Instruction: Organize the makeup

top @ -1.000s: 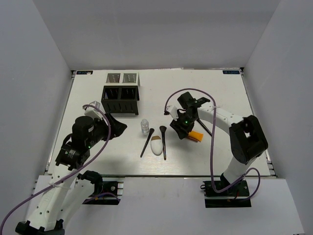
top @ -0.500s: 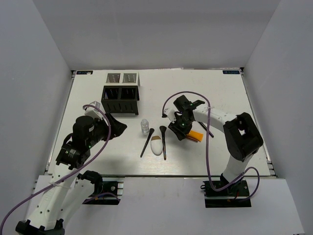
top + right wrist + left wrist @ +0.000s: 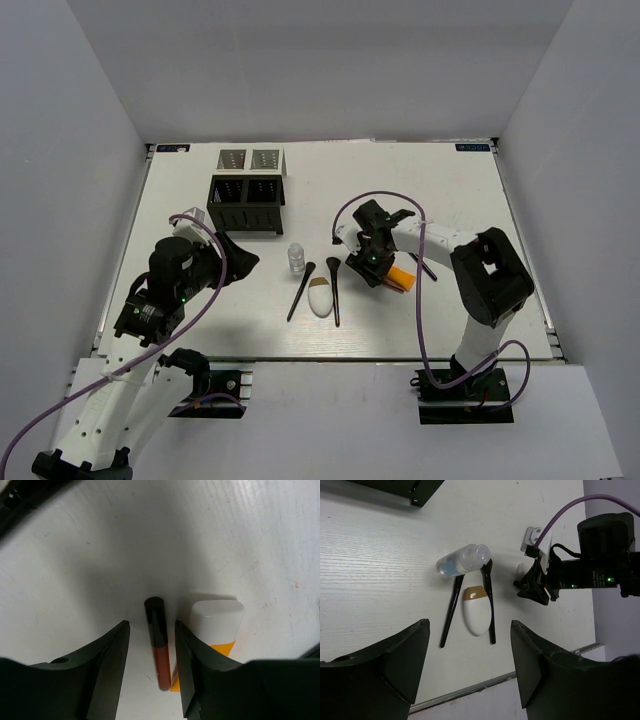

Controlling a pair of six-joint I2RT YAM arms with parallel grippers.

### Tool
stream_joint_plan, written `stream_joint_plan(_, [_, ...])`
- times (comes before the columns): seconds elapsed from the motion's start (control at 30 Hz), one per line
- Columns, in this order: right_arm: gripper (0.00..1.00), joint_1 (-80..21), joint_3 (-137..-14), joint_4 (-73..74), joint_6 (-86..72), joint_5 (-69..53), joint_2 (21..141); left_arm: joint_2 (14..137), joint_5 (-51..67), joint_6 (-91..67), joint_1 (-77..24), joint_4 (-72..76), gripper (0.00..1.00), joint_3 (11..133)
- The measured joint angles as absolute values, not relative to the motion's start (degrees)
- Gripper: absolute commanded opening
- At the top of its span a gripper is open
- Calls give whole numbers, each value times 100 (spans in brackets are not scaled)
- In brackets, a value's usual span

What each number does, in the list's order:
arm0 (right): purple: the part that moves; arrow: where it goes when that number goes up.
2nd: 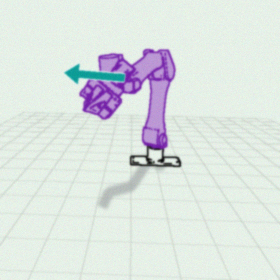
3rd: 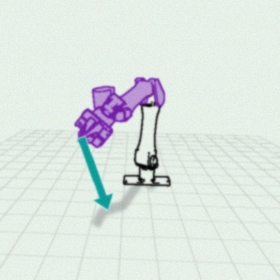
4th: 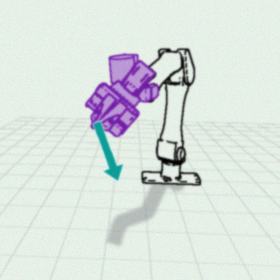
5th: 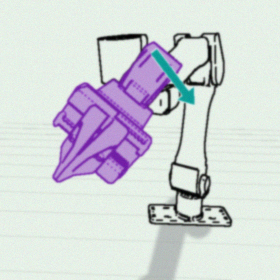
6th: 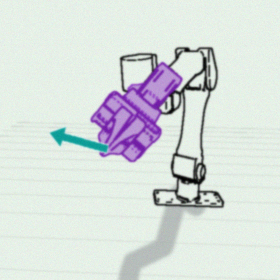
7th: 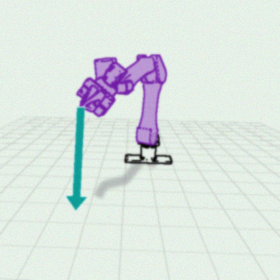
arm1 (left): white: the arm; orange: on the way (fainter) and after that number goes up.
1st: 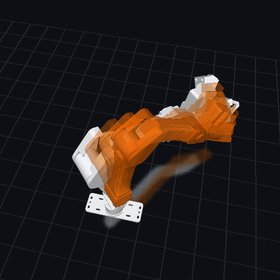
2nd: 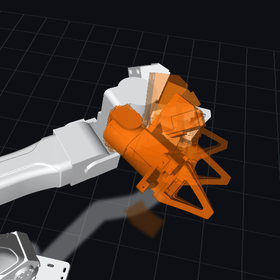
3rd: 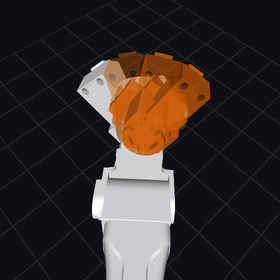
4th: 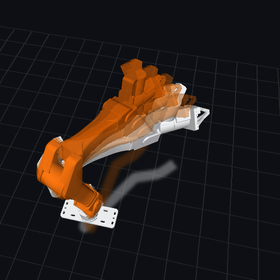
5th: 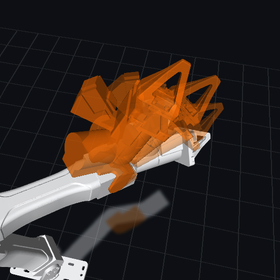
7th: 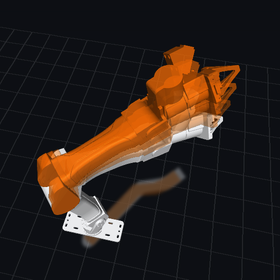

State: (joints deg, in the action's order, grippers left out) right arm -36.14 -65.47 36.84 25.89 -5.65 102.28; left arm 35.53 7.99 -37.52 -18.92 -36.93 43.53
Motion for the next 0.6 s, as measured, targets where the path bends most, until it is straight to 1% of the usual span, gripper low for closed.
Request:
stream_joint_plan(0.1, [47,-3638,-6455,3612,2598,-447,10248,3553,797,-3752,-1892,-3693,75,4353])
stream_joint_plan(0.17, [44,-3664,-6425,3573,2611,-377,10237,3553,794,-3752,-1892,-3693,75,4353])
stream_joint_plan(0.23, [35,-3706,-6379,3505,2648,-263,10213,3557,792,-3752,-1892,-3695,76,4353])
stream_joint_plan(0.27, [25,-3719,-6355,3474,2659,-246,10202,3557,792,-3752,-1892,-3695,75,4353])
stream_joint_plan(0.33, [15,-3747,-6311,3446,2698,-250,10167,3559,790,-3752,-1892,-3695,75,4353])
stream_joint_plan(0.37, [8,-3760,-6307,3446,2724,-235,10156,3557,790,-3752,-1892,-3699,75,4353])
stream_joint_plan(0.47, [0,-3763,-6326,3492,2812,-340,10143,3557,788,-3752,-1892,-3728,75,4353])
stream_joint_plan(0.53, [0,-3756,-6429,3669,2897,-554,10149,3557,788,-3752,-1892,-3758,75,4353])
stream_joint_plan(0.6, [0,-3756,-6814,4080,2982,-819,10154,3553,784,-3752,-1892,-3789,75,4353])
